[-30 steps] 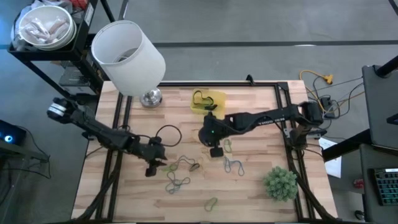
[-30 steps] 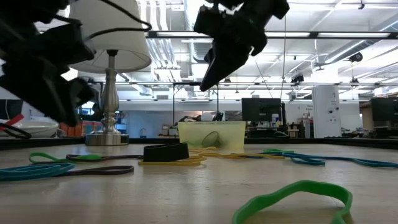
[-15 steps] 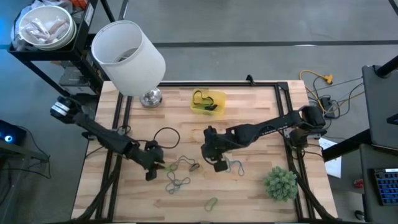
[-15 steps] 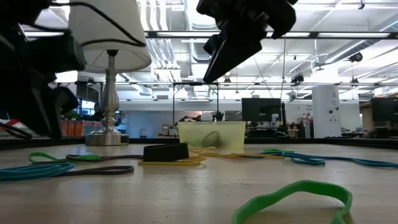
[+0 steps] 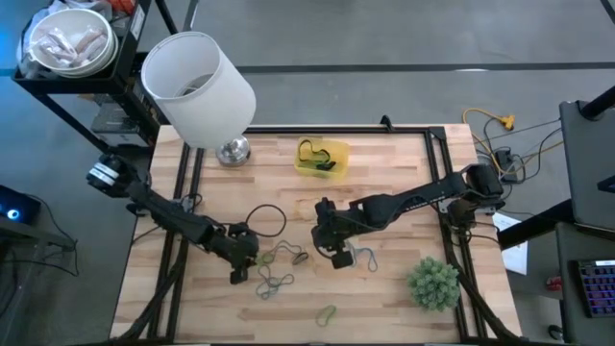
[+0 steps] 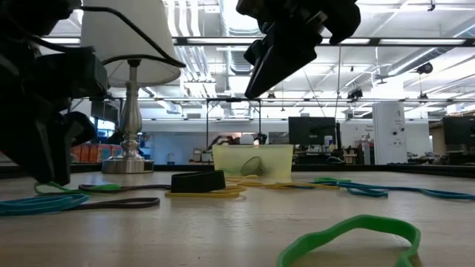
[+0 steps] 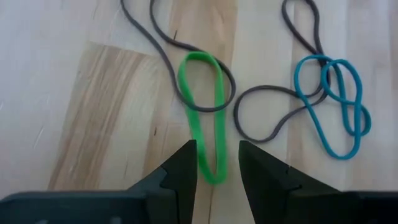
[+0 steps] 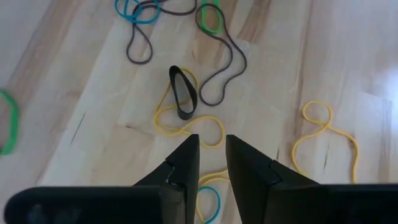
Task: Pick and place rubber bands into bin
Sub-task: Put the green rubber band into the yellow bin
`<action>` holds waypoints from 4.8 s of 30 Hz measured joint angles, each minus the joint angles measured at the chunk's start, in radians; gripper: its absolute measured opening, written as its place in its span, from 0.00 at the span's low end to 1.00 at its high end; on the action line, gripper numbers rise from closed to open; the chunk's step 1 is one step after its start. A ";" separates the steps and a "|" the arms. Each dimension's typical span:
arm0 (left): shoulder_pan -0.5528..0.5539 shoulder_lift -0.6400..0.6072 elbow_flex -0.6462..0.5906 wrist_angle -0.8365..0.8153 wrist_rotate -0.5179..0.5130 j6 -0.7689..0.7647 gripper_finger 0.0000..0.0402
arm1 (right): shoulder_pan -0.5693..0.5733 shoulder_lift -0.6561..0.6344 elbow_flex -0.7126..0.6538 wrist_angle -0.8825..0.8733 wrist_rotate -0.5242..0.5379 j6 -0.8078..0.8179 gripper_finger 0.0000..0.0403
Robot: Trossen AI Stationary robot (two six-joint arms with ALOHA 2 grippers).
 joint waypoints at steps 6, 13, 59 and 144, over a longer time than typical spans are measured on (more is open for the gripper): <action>0.000 0.039 0.005 0.002 -0.003 -0.002 0.26 | 0.000 0.000 0.000 0.000 0.000 0.004 0.19; 0.001 0.058 0.020 -0.004 -0.004 -0.003 0.25 | 0.003 0.000 0.000 0.000 0.000 0.006 0.17; -0.081 0.062 0.238 -0.693 -0.224 -0.289 0.00 | 0.004 0.000 -0.001 -0.002 -0.001 0.007 0.16; 0.851 0.539 0.596 0.410 -0.424 0.888 0.00 | 0.368 -0.686 -0.511 0.121 0.629 0.190 0.15</action>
